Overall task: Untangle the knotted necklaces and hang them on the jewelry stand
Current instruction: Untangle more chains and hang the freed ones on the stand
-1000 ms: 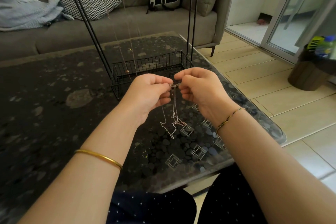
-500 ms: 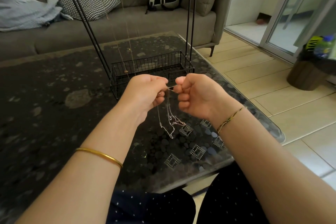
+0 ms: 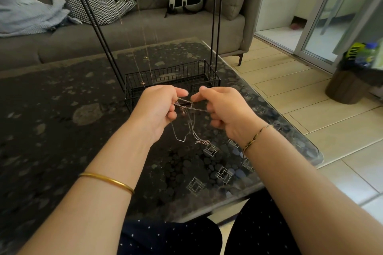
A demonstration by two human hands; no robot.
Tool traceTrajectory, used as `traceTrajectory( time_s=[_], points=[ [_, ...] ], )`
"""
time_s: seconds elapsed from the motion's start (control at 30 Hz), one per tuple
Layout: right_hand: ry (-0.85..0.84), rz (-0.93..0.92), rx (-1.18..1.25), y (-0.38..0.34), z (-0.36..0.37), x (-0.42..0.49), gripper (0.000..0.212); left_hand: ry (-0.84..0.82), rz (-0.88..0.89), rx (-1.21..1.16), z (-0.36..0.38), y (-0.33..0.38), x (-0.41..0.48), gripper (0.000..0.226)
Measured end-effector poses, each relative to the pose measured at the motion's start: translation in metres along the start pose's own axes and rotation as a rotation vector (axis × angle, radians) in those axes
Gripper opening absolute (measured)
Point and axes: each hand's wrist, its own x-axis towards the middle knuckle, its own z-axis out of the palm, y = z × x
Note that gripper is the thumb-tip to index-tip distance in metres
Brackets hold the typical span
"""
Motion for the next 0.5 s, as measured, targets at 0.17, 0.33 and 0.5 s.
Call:
traceTrajectory(
  time_s=[0.17,0.33,0.5],
  points=[
    [-0.065,0.106,0.163,-0.003,-0.004,0.002,0.054,0.021,0.011,0.213,0.002,-0.004,0.007,0.035],
    [-0.069,0.153,0.274,-0.003,-0.007,0.004,0.066,0.042,0.016,0.301,0.007,0.0,0.002,0.029],
    [0.019,0.198,0.554,-0.004,-0.008,0.008,0.057,-0.075,0.191,0.497,0.004,-0.003,-0.006,0.024]
  ],
)
